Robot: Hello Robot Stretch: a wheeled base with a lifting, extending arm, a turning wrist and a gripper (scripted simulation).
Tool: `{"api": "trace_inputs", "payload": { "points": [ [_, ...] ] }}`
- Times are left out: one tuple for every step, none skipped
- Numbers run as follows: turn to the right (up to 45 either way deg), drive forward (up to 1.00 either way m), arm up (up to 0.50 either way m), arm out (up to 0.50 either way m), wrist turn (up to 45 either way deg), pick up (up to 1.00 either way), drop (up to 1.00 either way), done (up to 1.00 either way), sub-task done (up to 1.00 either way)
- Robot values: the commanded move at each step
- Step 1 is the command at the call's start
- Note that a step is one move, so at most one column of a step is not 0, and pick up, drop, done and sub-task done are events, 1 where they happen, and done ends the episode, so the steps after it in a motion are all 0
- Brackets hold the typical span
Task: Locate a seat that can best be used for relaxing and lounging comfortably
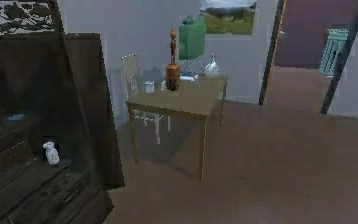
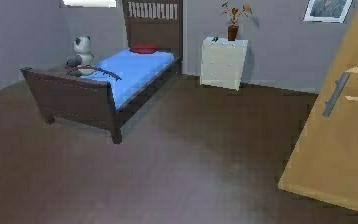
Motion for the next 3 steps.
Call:
{"api": "trace_inputs", "payload": {
  "points": [
    [-3.0, 0.0, 0.0, 0.0, 0.0, 0.0, 0.0, 0.0, 0.0],
    [0.0, 0.9, 0.0, 0.0, 0.0, 0.0, 0.0, 0.0, 0.0],
    [0.0, 0.0, 0.0, 0.0, 0.0, 0.0, 0.0, 1.0, 0.0]
  ]
}}
